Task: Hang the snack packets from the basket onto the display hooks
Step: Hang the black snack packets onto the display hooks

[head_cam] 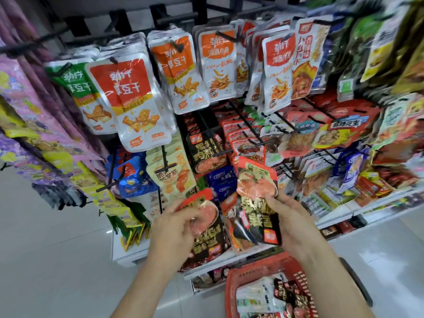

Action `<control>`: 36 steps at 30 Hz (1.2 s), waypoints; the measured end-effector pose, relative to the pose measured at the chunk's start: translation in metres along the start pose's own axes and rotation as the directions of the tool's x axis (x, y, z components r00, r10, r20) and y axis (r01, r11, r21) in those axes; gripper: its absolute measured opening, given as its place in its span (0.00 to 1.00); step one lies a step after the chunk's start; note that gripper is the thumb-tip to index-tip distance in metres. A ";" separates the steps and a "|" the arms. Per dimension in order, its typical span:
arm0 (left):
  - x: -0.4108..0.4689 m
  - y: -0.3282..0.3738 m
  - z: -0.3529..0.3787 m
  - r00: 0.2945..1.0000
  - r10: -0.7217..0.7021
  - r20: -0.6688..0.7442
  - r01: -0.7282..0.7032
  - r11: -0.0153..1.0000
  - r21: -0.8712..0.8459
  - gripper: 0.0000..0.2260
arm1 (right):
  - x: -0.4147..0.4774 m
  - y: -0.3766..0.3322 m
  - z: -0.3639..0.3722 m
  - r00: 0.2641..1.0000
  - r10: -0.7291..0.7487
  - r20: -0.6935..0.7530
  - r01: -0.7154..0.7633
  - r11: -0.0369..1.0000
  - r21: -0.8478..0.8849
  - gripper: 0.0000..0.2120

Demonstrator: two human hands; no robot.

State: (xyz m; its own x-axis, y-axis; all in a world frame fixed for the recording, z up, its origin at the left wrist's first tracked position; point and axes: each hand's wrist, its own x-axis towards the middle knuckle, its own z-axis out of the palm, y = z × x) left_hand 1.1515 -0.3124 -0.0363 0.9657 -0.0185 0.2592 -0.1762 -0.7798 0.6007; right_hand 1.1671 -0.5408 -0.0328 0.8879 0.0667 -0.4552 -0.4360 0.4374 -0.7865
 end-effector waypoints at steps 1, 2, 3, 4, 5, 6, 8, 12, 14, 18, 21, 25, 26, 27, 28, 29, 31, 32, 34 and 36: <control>-0.004 0.004 0.002 0.998 -0.006 0.057 0.006 1.000 0.000 0.23 | 0.000 0.005 0.008 1.000 0.021 -0.014 -0.019 0.988 0.154 0.08; -0.007 0.008 0.003 0.995 -0.017 0.099 0.019 1.000 -0.013 0.22 | 0.000 0.011 0.015 1.000 0.024 -0.014 -0.019 0.967 0.254 0.09; -0.010 0.015 0.005 0.992 -0.001 0.128 0.008 0.998 -0.054 0.20 | -0.001 0.017 0.021 1.000 0.013 0.002 -0.013 0.946 0.323 0.14; -0.012 0.023 0.004 0.990 0.000 0.144 0.016 0.994 -0.112 0.19 | -0.001 0.022 0.025 1.000 0.002 0.009 -0.006 0.929 0.369 0.19; -0.014 0.027 0.003 0.986 -0.014 0.164 0.048 0.978 -0.202 0.19 | -0.002 0.025 0.030 1.000 -0.005 0.013 0.000 0.918 0.396 0.23; -0.016 0.032 0.001 0.978 -0.053 0.203 0.113 0.949 -0.296 0.20 | -0.003 0.027 0.033 1.000 -0.010 0.005 0.007 0.909 0.417 0.28; -0.015 0.036 -0.001 0.966 -0.116 0.230 0.215 0.856 -0.470 0.14 | -0.005 0.032 0.035 1.000 -0.010 -0.014 0.015 0.897 0.442 0.31; -0.012 0.039 0.000 0.926 -0.316 0.208 0.377 0.717 -0.587 0.16 | -0.002 0.041 0.033 0.998 0.020 -0.054 0.009 0.873 0.488 0.40; -0.012 0.039 0.002 0.900 -0.384 0.207 0.427 0.680 -0.596 0.13 | -0.004 0.043 0.035 0.999 0.021 -0.047 0.005 0.865 0.501 0.38; -0.010 0.030 -0.002 0.924 -0.361 0.127 0.376 0.795 -0.477 0.14 | -0.011 0.036 0.030 0.991 -0.001 -0.134 0.056 0.913 0.404 0.16; -0.005 0.021 -0.011 1.000 -0.001 0.004 0.000 1.000 0.018 0.14 | -0.008 0.034 0.008 0.852 -0.236 -0.467 0.203 0.972 -0.120 0.26; 0.006 0.019 -0.009 0.948 0.253 0.191 -0.308 0.876 0.372 0.09 | -0.016 0.017 0.009 0.892 -0.452 -0.011 0.351 0.709 -0.611 0.24; 0.008 0.022 -0.005 0.938 0.263 0.227 -0.336 0.856 0.393 0.07 | -0.017 0.014 0.017 0.923 -0.353 0.153 0.370 0.706 -0.604 0.20; 0.008 0.028 -0.004 0.929 0.263 0.260 -0.351 0.846 0.401 0.05 | -0.016 0.015 0.024 0.920 -0.288 0.267 0.393 0.702 -0.594 0.17; 0.009 0.034 -0.003 0.925 0.263 0.275 -0.360 0.842 0.402 0.05 | -0.014 0.018 0.031 0.901 -0.291 0.323 0.432 0.683 -0.589 0.13; 0.009 0.036 -0.002 0.925 0.264 0.272 -0.356 0.850 0.387 0.08 | -0.011 0.020 0.037 0.887 -0.331 0.323 0.462 0.661 -0.591 0.10; 0.011 0.035 -0.002 0.946 0.252 0.202 -0.300 0.917 0.262 0.11 | -0.007 0.020 0.042 0.886 -0.378 0.269 0.464 0.695 -0.550 0.07; 0.012 0.034 -0.002 0.963 0.211 0.165 -0.239 0.955 0.174 0.11 | -0.005 0.019 0.041 0.891 -0.380 0.247 0.453 0.724 -0.520 0.07; 0.014 0.032 -0.002 0.992 0.093 0.090 -0.095 0.995 0.014 0.08 | -0.002 0.014 0.040 0.895 -0.397 0.202 0.444 0.757 -0.479 0.06; 0.017 0.029 0.000 0.998 -0.033 0.046 0.040 0.989 -0.145 0.05 | 0.000 0.010 0.042 0.895 -0.424 0.137 0.440 0.796 -0.416 0.06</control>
State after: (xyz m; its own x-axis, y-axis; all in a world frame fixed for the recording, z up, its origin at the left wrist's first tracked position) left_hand 1.1629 -0.3351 -0.0141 0.9788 -0.0214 0.2038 -0.1635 -0.6806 0.7142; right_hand 1.1691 -0.4986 -0.0230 0.9998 -0.0031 -0.0171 -0.0171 0.0046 -0.9998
